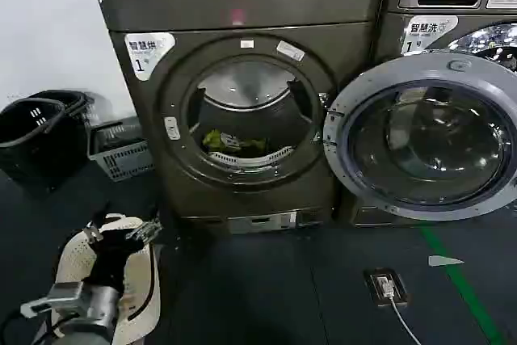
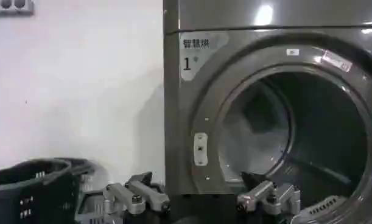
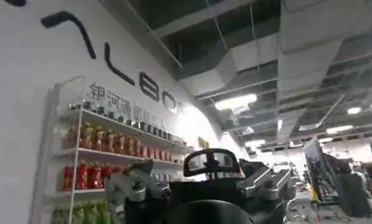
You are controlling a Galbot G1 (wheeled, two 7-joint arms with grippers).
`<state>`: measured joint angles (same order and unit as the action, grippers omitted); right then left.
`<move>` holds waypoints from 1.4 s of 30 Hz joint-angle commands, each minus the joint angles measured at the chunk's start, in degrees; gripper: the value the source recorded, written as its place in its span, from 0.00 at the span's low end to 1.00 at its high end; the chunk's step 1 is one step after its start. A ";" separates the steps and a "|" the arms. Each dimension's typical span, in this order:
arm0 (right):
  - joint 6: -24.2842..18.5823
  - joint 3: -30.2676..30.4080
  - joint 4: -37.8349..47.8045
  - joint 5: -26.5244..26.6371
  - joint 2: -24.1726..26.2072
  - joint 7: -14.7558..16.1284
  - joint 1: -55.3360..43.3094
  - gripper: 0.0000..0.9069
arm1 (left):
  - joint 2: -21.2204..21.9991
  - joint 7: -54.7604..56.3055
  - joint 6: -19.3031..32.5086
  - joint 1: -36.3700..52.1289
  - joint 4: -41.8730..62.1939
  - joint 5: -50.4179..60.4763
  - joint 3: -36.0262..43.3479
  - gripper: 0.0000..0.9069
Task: Grasp the clothes from the dryer.
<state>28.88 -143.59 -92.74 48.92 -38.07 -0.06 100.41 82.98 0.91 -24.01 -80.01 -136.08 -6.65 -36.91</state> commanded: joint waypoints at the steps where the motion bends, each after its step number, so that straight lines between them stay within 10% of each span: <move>1: -1.16 0.26 -0.28 1.67 0.12 1.11 -0.20 1.00 | 0.03 -0.38 0.23 0.08 -0.15 0.04 -0.15 1.00; 42: -2.79 1.67 -1.02 2.00 -1.52 2.63 -1.87 1.00 | 0.64 -2.10 0.64 0.29 -0.35 0.62 0.74 1.00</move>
<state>26.17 -141.93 -93.53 50.93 -39.49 2.56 98.46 83.64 -1.17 -23.35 -79.70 -136.43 -6.01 -36.20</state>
